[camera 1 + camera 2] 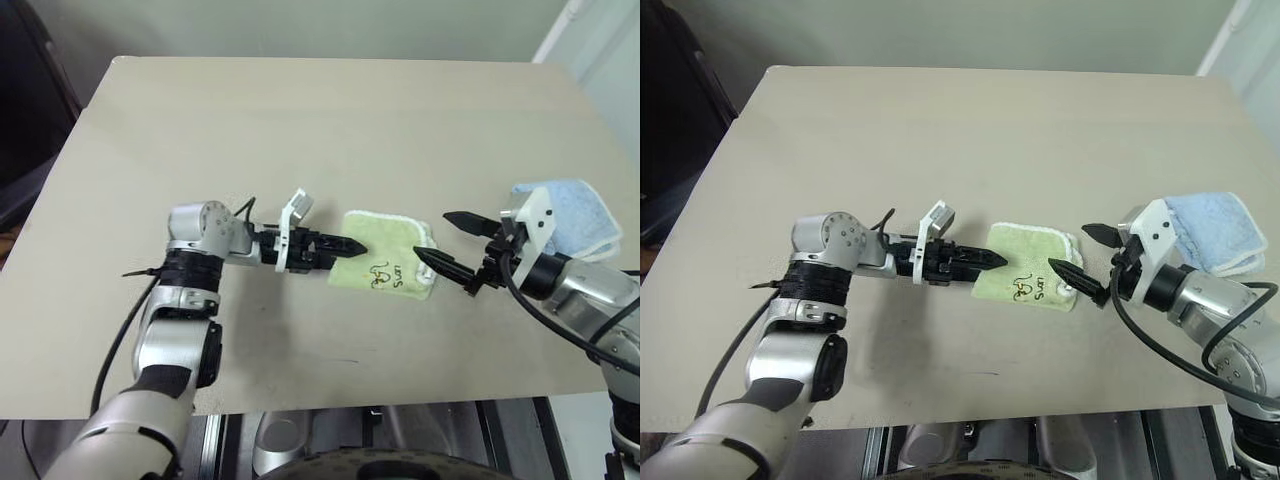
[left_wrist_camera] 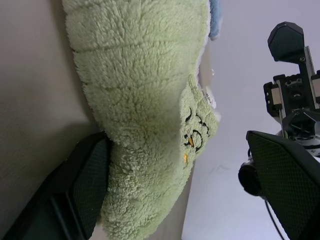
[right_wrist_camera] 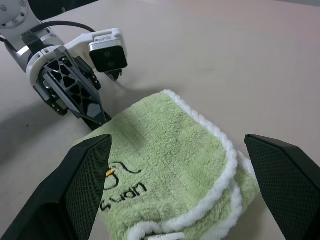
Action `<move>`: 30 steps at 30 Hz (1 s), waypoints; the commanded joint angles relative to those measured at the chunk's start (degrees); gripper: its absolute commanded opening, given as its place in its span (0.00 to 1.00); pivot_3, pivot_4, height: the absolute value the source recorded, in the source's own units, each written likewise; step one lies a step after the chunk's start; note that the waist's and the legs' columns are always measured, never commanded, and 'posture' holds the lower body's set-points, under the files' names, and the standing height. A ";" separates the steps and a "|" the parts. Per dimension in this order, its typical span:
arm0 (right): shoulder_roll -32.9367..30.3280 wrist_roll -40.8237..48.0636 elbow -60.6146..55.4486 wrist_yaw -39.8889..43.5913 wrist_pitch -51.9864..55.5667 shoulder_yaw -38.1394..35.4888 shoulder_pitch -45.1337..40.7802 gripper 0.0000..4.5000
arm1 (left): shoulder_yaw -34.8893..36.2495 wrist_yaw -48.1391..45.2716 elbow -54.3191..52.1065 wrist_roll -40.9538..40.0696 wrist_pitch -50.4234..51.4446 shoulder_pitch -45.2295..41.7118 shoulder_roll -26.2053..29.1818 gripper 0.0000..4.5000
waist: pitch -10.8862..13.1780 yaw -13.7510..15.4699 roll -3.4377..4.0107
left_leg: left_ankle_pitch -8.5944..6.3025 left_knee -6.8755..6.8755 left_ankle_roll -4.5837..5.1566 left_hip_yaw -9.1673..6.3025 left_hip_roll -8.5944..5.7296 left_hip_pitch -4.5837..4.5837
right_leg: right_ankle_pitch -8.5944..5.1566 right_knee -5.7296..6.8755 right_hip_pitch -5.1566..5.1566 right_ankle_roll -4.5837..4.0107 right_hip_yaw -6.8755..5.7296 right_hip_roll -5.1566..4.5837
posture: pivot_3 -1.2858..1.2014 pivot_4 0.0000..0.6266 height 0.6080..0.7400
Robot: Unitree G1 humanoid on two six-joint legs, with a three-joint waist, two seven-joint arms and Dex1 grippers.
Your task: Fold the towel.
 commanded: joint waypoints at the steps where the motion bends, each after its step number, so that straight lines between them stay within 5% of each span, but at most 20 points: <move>1: -0.24 -0.18 -2.46 -1.22 -0.98 -2.02 0.36 1.00 | -0.75 3.05 1.16 -0.19 2.58 0.90 -3.39 1.00 | 0.00 0.08 0.00 | 0.02 0.01 0.03 0.00 -0.13 0.03 | -0.05 0.00 0.07 0.12 0.01 -0.10 | 0.52 0.24 0.72; 6: -0.07 -0.50 -2.61 -1.92 -1.41 -2.14 0.65 1.00 | -1.54 4.29 0.05 -0.10 1.49 1.21 -4.09 1.00 | -0.01 0.12 0.01 | 0.07 0.01 0.35 0.01 -0.91 0.19 | -0.35 -0.01 0.38 0.71 0.01 -0.94 | 0.52 0.24 0.72; 9: -0.41 -0.47 -2.69 -1.93 -1.52 -2.73 0.98 1.00 | -2.65 4.91 0.45 1.26 -0.89 1.10 -3.70 0.87 | -0.01 0.12 0.01 | -0.02 0.07 0.53 0.07 -1.14 0.19 | -0.46 -0.09 0.51 0.96 0.02 -1.16 | 0.52 0.24 0.72; 20: -0.46 -0.33 -2.84 -2.05 -1.45 -3.52 1.31 1.00 | -3.89 4.80 0.28 0.77 -2.87 0.84 -3.74 0.03 | -0.06 0.15 0.12 | 0.03 0.06 0.53 0.05 -1.15 0.23 | -0.64 -0.27 0.68 1.30 0.02 -1.17 | 0.52 0.24 0.72; 30: -0.18 -0.45 -2.88 -2.64 -1.93 -3.66 1.43 1.00 | 3.04 5.10 -3.33 -2.71 -1.47 -1.01 -1.00 0.00 | 0.02 -0.27 0.11 | -0.08 0.01 1.05 -0.02 -1.09 0.21 | -0.18 -0.55 0.66 1.49 0.02 -1.09 | 0.52 0.24 0.72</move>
